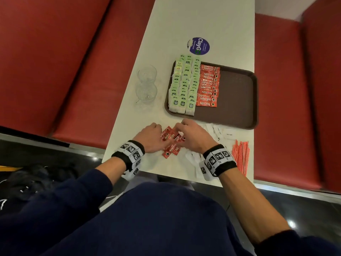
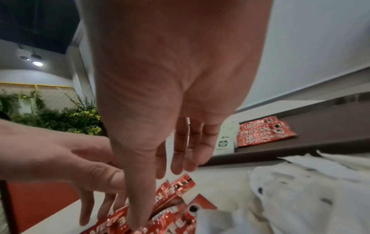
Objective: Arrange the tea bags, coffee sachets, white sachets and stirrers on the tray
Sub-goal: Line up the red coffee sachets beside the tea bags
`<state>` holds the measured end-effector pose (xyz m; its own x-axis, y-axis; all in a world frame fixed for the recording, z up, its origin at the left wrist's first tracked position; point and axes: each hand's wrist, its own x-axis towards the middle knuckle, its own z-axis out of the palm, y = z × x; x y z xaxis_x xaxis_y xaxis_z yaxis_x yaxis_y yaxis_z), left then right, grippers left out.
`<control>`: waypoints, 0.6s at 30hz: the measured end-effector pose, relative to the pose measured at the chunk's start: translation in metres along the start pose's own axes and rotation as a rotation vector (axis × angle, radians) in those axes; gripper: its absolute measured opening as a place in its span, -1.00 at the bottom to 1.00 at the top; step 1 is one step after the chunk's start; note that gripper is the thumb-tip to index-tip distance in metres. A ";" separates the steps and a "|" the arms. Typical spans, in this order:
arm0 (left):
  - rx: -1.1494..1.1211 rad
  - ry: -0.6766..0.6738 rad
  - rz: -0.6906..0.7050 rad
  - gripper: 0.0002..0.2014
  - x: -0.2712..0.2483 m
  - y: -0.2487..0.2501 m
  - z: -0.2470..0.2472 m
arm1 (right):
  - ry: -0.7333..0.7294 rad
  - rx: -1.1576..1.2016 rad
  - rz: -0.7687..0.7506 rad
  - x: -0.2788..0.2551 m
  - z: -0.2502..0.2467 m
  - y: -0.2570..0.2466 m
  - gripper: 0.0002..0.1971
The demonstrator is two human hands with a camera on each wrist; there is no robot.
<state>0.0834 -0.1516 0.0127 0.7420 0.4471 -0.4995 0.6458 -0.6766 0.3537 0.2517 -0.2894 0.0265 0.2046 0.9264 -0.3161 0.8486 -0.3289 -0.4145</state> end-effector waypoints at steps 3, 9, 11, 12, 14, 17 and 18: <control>0.102 0.042 -0.022 0.17 0.001 0.013 0.010 | -0.034 -0.092 0.046 0.000 -0.001 0.005 -0.42; 0.204 0.061 0.000 -0.03 0.020 0.029 0.025 | -0.040 -0.075 0.098 0.022 0.009 0.002 -0.31; 0.225 0.044 0.015 -0.21 0.023 0.026 0.028 | -0.014 0.000 0.113 0.028 0.015 -0.002 -0.31; 0.257 0.044 0.038 -0.32 0.024 0.024 0.029 | 0.000 0.042 0.121 0.030 0.017 -0.003 -0.30; 0.314 0.085 0.087 -0.54 0.023 0.018 0.032 | 0.001 0.083 0.132 0.035 0.021 -0.005 -0.30; 0.407 0.145 0.139 -0.72 0.015 0.010 0.037 | -0.027 0.067 0.135 0.043 0.025 -0.006 -0.52; 0.427 0.138 0.157 -0.71 0.012 0.008 0.037 | -0.032 0.066 0.129 0.045 0.026 -0.005 -0.57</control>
<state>0.0907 -0.1729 -0.0202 0.8605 0.3736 -0.3462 0.4132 -0.9095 0.0456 0.2438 -0.2511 -0.0079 0.2930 0.8698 -0.3969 0.7823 -0.4568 -0.4235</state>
